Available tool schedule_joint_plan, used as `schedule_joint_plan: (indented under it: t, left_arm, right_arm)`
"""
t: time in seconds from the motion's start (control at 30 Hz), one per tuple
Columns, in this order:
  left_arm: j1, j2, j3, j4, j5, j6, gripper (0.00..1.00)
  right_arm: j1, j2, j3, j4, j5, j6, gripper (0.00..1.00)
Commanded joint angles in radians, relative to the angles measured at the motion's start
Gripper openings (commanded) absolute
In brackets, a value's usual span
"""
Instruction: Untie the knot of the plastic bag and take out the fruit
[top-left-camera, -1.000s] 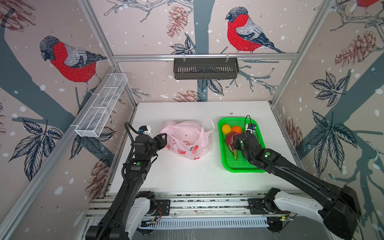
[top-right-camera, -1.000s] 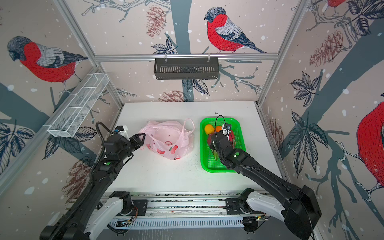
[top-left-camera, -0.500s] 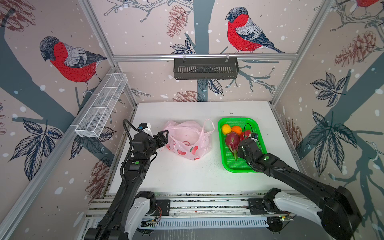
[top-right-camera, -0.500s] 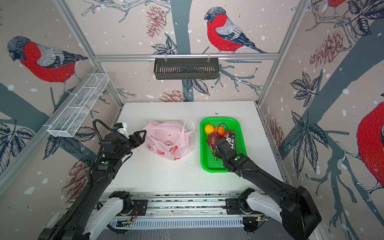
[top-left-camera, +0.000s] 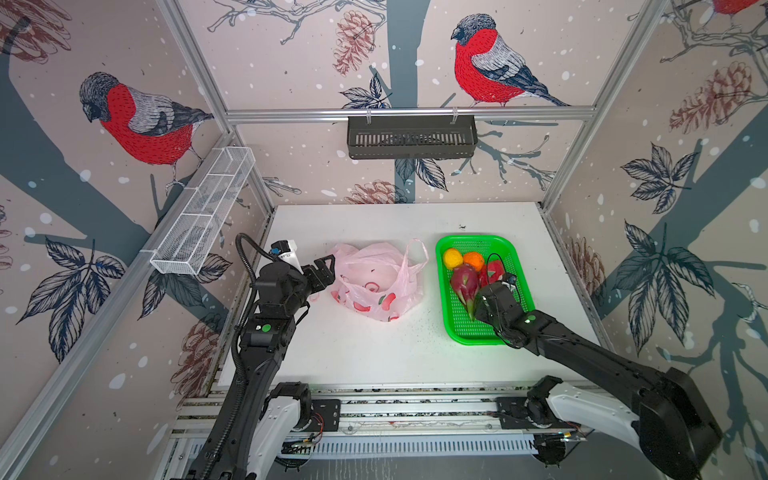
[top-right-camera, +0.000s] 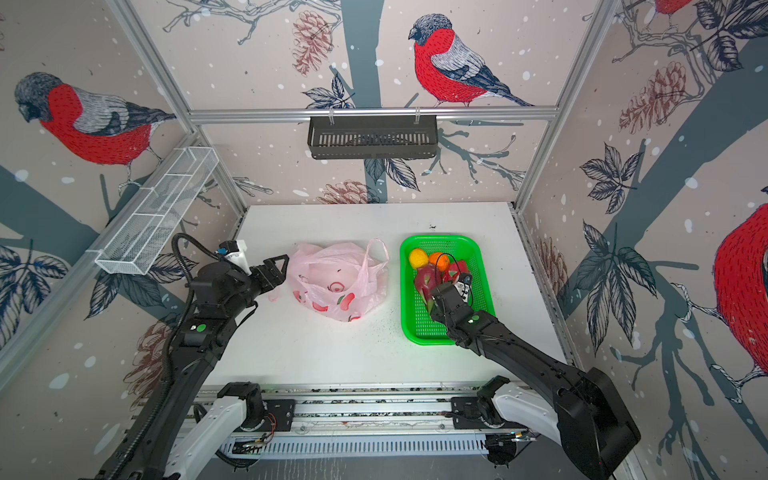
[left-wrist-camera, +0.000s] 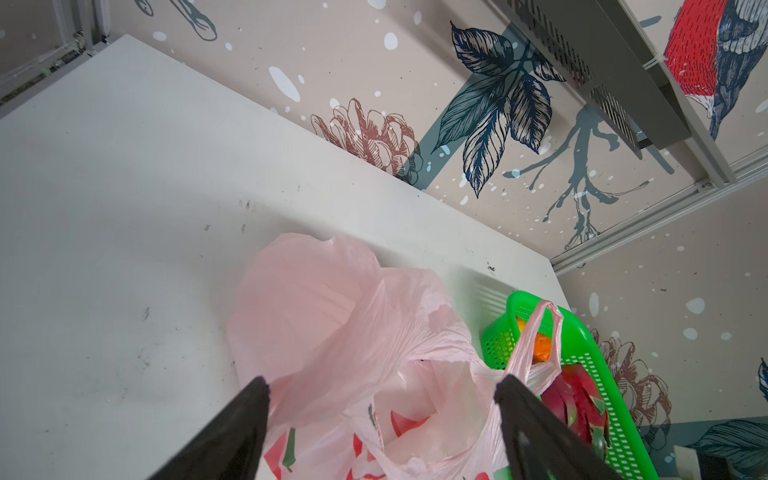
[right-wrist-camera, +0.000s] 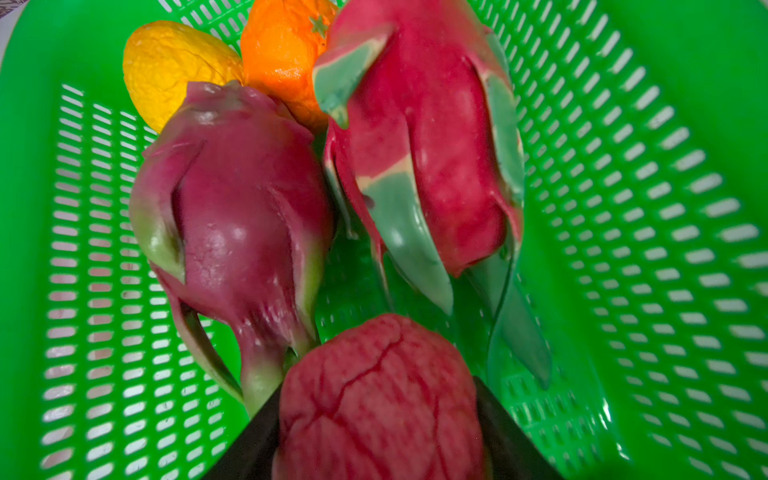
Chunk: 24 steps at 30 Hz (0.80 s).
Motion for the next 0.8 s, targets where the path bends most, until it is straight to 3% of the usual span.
schedule_joint_plan:
  t: [0.0, 0.23, 0.5, 0.63, 0.77]
  left_arm:
    - [0.004, -0.002, 0.025, -0.019, -0.077, 0.042, 0.88]
    - [0.004, 0.010, 0.061, -0.034, -0.163, 0.074, 0.91]
    - [0.005, 0.047, 0.051, 0.037, -0.337, 0.069, 0.97]
    - [0.005, 0.090, 0.023, 0.107, -0.446, 0.067, 0.97]
    - [0.007, 0.153, 0.003, 0.158, -0.564, 0.074, 0.98]
  right_arm:
    - [-0.001, -0.007, -0.002, -0.002, 0.018, 0.020, 0.69]
    - [-0.001, -0.023, 0.011, -0.022, 0.030, 0.026, 0.88]
    - [-0.032, -0.099, 0.055, -0.025, 0.104, -0.024, 0.95]
    - [-0.133, -0.141, 0.070, 0.026, 0.101, -0.114, 1.00]
    - [-0.314, -0.161, 0.080, 0.098, 0.034, -0.211, 1.00]
